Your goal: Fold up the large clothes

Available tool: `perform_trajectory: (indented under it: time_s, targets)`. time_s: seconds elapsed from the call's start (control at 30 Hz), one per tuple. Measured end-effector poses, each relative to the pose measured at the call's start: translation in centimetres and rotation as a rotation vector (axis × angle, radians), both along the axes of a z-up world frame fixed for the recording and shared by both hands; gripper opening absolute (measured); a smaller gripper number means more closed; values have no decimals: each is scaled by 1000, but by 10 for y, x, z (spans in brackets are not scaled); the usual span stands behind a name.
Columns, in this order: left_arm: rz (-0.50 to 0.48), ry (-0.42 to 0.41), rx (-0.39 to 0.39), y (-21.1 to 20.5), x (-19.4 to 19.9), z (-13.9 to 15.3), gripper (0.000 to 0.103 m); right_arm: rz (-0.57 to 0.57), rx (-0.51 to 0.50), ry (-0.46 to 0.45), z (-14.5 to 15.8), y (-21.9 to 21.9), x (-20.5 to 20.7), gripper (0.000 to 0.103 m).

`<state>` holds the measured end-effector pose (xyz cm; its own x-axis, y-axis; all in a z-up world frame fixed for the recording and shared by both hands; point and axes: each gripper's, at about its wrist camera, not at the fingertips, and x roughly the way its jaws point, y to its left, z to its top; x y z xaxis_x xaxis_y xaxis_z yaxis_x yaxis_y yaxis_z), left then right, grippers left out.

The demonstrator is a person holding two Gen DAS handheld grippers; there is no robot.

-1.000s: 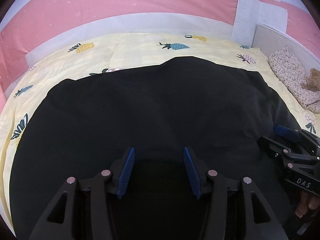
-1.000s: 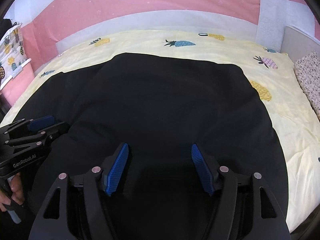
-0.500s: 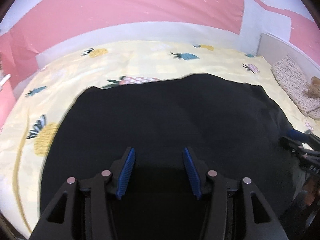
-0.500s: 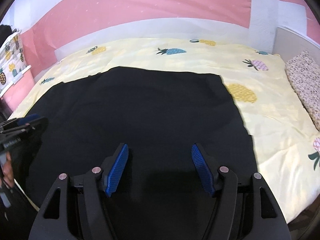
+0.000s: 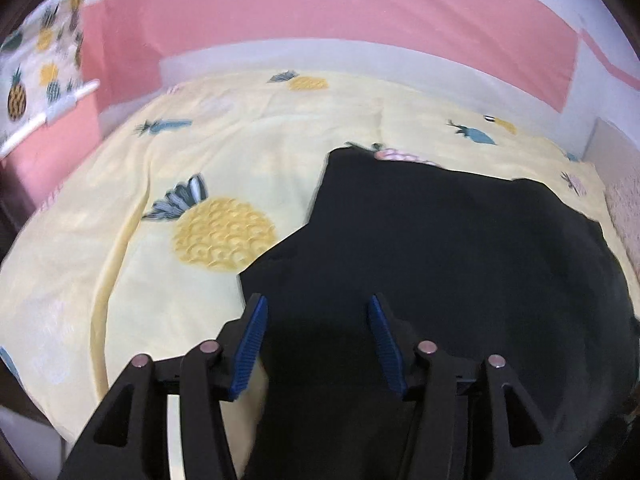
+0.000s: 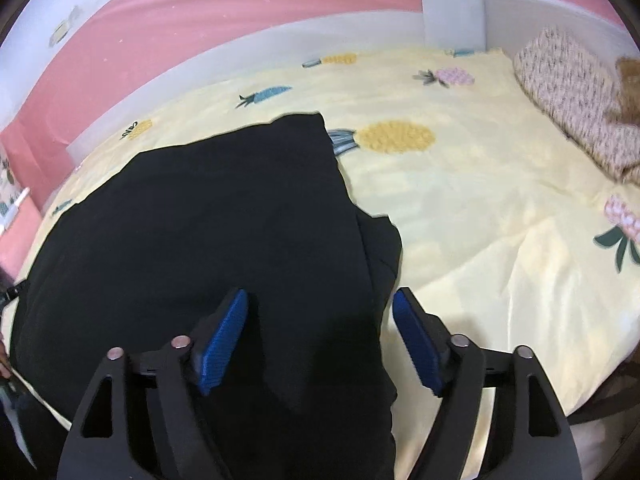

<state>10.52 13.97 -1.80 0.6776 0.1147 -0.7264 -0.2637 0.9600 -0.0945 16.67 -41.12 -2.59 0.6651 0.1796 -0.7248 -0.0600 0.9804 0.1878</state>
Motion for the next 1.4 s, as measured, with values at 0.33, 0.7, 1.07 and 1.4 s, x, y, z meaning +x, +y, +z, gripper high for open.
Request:
perform_trajectory:
  time_s: [0.33, 0.7, 1.07, 1.4]
  targets:
    - [-32, 45, -226, 42, 15, -23, 79, 21, 195, 91, -18, -31, 27, 80]
    - [-161, 86, -543, 71, 44, -68, 95, 103, 432, 248, -51, -47, 63, 91]
    - [-245, 93, -527, 54, 50, -74, 88, 210, 503, 277, -61, -35, 68, 80]
    - [-212, 109, -294, 10, 62, -47, 52, 195, 404, 228, -38, -14, 65, 41]
